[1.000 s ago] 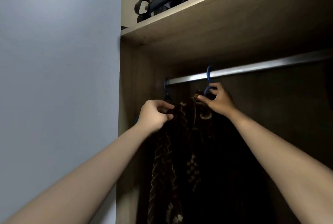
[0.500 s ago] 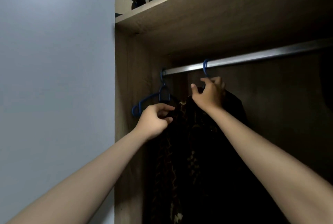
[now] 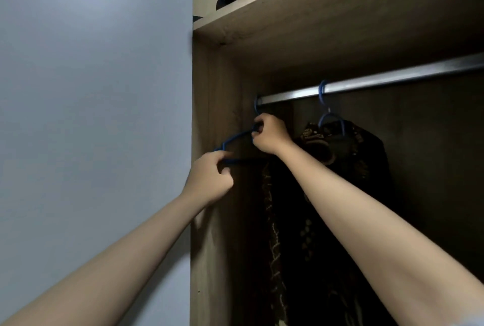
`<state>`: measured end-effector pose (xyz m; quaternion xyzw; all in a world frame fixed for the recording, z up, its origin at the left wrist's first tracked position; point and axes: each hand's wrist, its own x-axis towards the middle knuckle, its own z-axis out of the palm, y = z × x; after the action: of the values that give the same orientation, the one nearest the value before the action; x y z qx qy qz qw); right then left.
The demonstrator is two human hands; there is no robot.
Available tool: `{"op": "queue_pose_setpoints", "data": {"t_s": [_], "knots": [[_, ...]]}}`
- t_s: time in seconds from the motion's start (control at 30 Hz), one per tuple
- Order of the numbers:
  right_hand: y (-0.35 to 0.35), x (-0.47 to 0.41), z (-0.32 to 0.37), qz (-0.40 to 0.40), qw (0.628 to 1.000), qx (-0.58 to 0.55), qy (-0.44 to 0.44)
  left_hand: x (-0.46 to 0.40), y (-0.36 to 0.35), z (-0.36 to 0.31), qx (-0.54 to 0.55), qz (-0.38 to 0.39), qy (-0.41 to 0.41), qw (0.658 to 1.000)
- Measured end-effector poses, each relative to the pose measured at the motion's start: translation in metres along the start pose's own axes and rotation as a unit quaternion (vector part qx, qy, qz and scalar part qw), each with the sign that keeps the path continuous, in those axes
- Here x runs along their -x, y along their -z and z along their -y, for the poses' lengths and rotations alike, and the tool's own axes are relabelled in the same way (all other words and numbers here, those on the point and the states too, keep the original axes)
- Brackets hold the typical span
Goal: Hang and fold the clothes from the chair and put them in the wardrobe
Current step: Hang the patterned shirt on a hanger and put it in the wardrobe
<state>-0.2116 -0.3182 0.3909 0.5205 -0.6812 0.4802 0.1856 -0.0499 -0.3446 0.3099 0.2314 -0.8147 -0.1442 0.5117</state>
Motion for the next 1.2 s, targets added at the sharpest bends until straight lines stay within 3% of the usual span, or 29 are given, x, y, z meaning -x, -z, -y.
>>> {"op": "queue_pose_setpoints", "data": {"t_s": [0.2, 0.43, 0.77, 0.97, 1.2], "knots": [[-0.01, -0.011, -0.016, 0.009, 0.998, -0.047, -0.038, -0.003, -0.004, -0.009, 0.01, -0.036, 0.035, 0.999], [-0.034, -0.023, -0.023, 0.075, 0.989, -0.124, -0.032, -0.005, -0.003, -0.012, 0.027, -0.079, 0.087, 0.993], [-0.04, -0.035, -0.036, 0.001, 0.971, -0.237, -0.017, -0.008, -0.004, -0.009, 0.007, -0.092, 0.092, 0.992], [-0.04, -0.042, -0.043, -0.065, 0.958, -0.28, 0.008, -0.009, -0.003, -0.008, -0.066, -0.101, 0.048, 0.991], [-0.035, -0.045, -0.052, -0.067, 0.945, -0.319, 0.017, -0.013, -0.006, -0.015, -0.041, -0.158, 0.028, 0.986]]}}
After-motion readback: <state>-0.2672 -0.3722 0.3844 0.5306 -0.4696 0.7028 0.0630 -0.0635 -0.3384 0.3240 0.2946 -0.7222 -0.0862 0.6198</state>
